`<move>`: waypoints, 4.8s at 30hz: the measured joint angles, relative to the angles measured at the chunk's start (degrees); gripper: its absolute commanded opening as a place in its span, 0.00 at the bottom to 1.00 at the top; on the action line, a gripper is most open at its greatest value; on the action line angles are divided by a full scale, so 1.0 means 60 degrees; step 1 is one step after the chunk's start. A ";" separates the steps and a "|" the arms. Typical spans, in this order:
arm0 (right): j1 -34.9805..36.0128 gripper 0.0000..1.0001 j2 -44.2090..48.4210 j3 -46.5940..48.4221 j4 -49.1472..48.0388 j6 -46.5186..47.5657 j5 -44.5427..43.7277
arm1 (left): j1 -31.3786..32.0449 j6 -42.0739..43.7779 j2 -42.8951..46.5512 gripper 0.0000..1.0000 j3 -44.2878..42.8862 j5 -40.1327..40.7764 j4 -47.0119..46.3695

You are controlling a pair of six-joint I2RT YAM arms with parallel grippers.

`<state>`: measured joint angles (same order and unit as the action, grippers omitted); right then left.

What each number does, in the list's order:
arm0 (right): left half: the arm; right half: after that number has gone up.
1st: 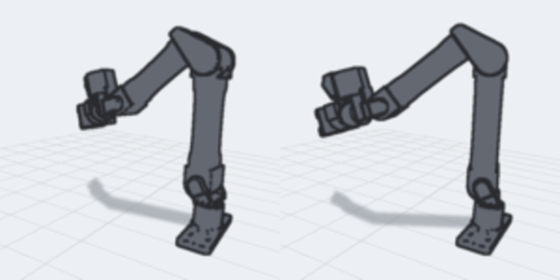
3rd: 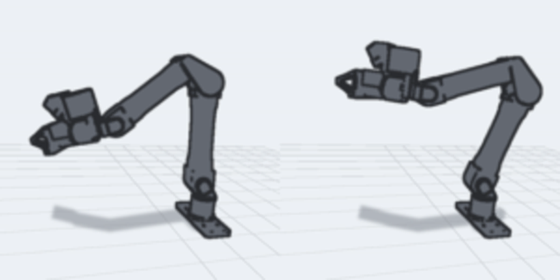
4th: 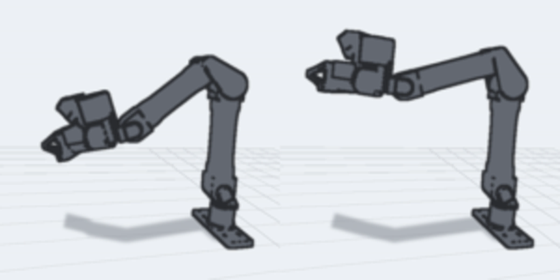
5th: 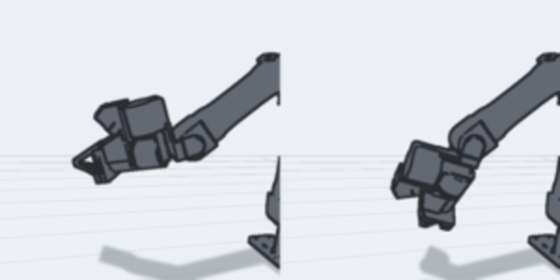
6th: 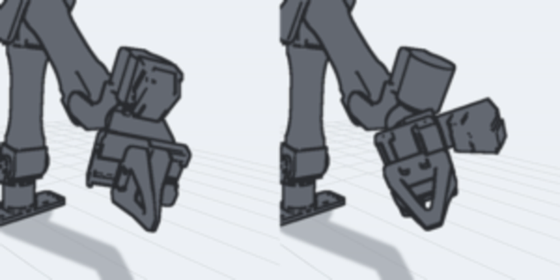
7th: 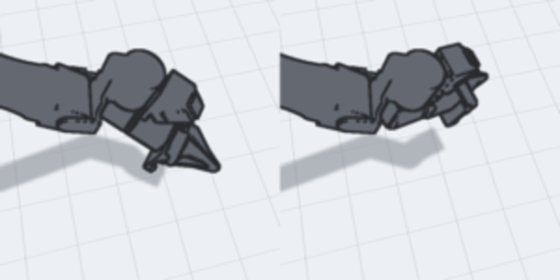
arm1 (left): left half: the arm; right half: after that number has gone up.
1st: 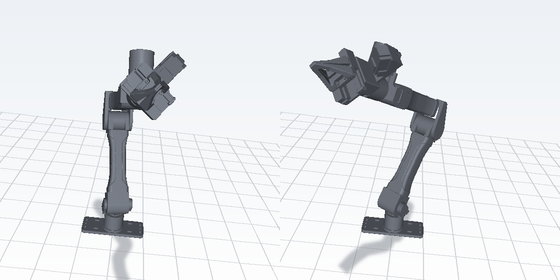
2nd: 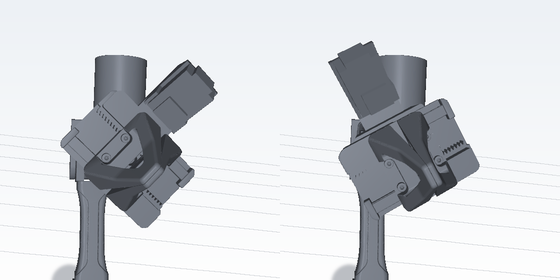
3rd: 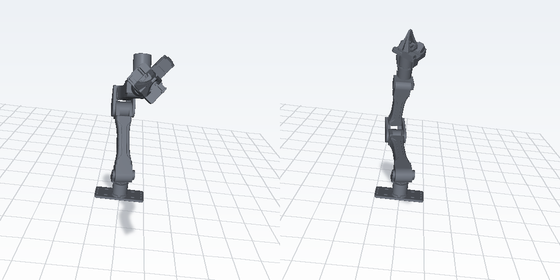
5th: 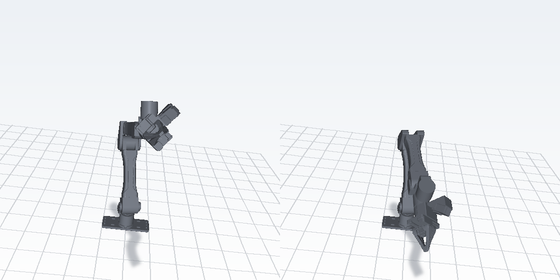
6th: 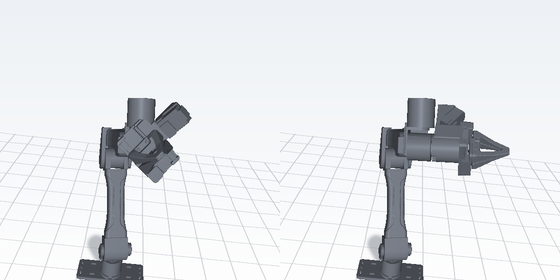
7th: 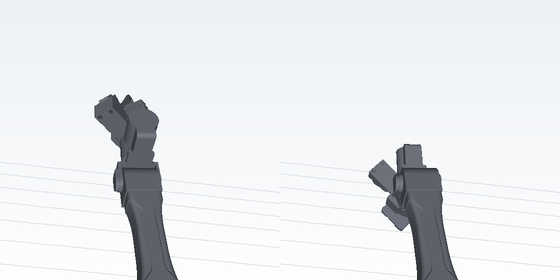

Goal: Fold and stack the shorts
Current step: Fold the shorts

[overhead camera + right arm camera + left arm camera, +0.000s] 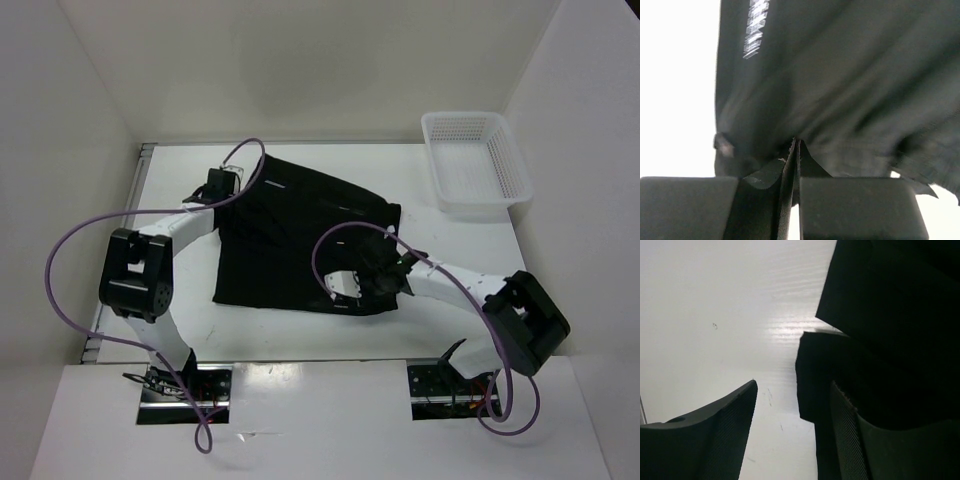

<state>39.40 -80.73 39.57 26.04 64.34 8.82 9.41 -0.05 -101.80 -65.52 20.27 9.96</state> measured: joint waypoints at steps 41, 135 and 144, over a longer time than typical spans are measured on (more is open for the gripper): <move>0.0947 0.27 0.0408 0.0233 0.2721 -0.1479 -0.0444 | 0.2761 -0.0007 0.5406 0.03 0.5737 -0.0528 0.3122; -0.2175 0.79 -0.0616 0.4211 -0.1115 -0.6805 0.1209 | -0.0233 -0.0025 0.2233 0.71 -0.1326 -0.5023 0.3406; -0.3829 0.75 -0.2754 0.4444 -0.2973 -0.9490 -0.0404 | -0.1038 -0.0029 -0.2091 0.71 -0.3636 -0.4798 0.2601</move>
<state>16.43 -97.25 66.24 8.21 7.40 6.39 3.18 -0.23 -114.34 -87.33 -8.51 25.56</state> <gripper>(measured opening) 0.755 0.707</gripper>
